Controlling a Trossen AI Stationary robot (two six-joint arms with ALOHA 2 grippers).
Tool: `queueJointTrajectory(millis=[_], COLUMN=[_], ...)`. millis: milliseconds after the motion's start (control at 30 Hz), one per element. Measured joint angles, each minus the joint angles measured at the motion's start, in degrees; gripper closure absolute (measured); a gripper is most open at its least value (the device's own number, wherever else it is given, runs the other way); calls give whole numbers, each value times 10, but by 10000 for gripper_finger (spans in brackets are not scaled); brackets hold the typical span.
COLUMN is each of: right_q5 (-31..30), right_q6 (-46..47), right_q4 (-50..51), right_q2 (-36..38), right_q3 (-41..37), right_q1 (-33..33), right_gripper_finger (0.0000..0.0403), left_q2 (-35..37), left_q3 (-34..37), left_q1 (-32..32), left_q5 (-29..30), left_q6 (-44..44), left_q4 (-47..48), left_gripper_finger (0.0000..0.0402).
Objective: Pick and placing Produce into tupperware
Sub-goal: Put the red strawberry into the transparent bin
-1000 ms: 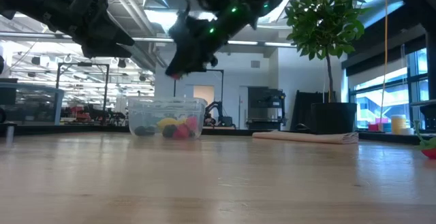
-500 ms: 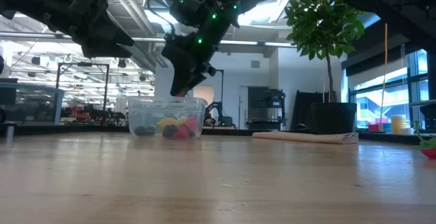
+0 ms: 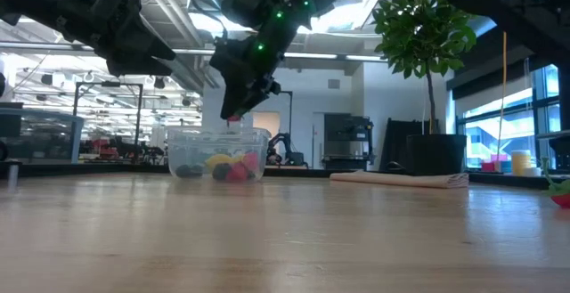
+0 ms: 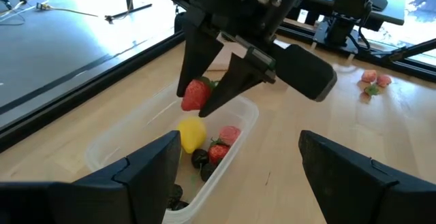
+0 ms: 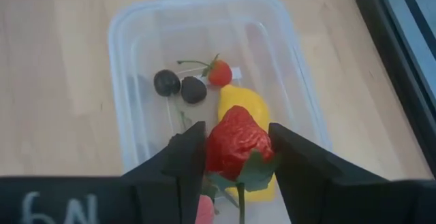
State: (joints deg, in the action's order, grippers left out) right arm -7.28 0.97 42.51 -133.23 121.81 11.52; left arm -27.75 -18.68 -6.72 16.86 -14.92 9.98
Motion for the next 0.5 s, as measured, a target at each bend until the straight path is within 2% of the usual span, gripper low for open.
queueJointTrajectory(millis=[400, 500], right_q5=[0, 0], right_q6=[-1, -20], right_q4=[3, 34], right_q2=[0, 5], right_q3=[0, 1], right_q1=[0, 0], right_gripper_finger=[206, 197], left_q2=[0, 0], left_q3=[0, 0], left_q1=[0, 0], left_q5=[0, 0], left_q6=[-1, -1], left_q4=[0, 0], left_gripper_finger=[111, 111])
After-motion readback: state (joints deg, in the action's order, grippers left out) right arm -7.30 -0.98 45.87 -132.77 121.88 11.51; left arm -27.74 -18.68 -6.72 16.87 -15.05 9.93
